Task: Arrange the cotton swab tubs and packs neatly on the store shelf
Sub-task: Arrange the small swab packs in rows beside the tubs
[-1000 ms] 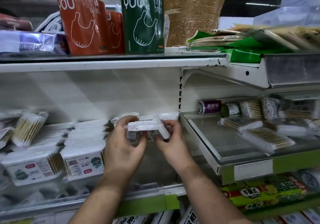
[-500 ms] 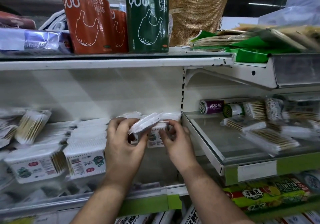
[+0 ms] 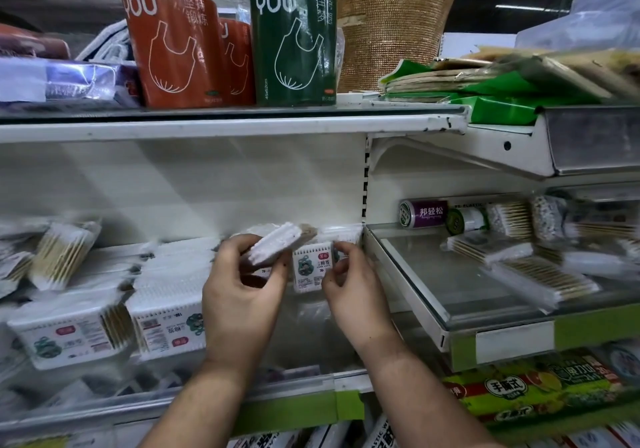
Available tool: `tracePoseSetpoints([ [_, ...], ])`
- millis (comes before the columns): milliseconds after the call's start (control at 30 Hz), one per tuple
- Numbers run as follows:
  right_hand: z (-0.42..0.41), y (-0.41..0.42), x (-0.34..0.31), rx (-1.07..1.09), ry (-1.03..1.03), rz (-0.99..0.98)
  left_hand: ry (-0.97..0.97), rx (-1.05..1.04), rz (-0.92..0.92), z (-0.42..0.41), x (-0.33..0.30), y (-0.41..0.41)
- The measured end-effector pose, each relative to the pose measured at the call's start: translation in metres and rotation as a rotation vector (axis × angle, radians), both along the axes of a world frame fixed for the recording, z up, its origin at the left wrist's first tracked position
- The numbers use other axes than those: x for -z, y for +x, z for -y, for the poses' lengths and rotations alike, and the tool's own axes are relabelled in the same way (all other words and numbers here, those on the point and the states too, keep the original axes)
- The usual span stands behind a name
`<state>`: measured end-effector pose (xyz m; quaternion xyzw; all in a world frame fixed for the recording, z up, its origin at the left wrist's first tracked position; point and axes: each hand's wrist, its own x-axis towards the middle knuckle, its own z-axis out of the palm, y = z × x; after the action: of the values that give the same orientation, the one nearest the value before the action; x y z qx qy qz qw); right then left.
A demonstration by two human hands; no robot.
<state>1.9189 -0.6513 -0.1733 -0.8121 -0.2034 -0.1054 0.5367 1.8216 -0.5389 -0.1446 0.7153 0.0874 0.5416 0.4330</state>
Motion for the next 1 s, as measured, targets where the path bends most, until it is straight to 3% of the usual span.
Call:
tracePoseSetpoints([
  [133, -0.003, -0.002, 0.001, 0.073, -0.117, 0.085, 0.103, -0.059, 0.005, -0.001, 0.0, 0.0],
  [367, -0.006, 0.003, 0.007, -0.006, -0.15, 0.125, -0.097, 0.032, 0.0, -0.002, 0.0, 0.0],
  [600, -0.009, 0.01, 0.015, -0.048, -0.185, 0.13, -0.143, 0.03, -0.036, 0.005, -0.005, -0.004],
  [700, -0.008, 0.007, 0.008, -0.048, -0.105, 0.102, -0.127, 0.014, -0.079, 0.004, -0.004, -0.004],
  [867, 0.002, -0.015, -0.013, -0.21, 0.295, 0.006, -0.034, 0.025, -0.289, -0.006, 0.007, 0.004],
  [1000, -0.005, -0.015, -0.01, -0.235, 0.291, 0.04, 0.082, 0.018, -0.472, -0.005, 0.006, 0.006],
])
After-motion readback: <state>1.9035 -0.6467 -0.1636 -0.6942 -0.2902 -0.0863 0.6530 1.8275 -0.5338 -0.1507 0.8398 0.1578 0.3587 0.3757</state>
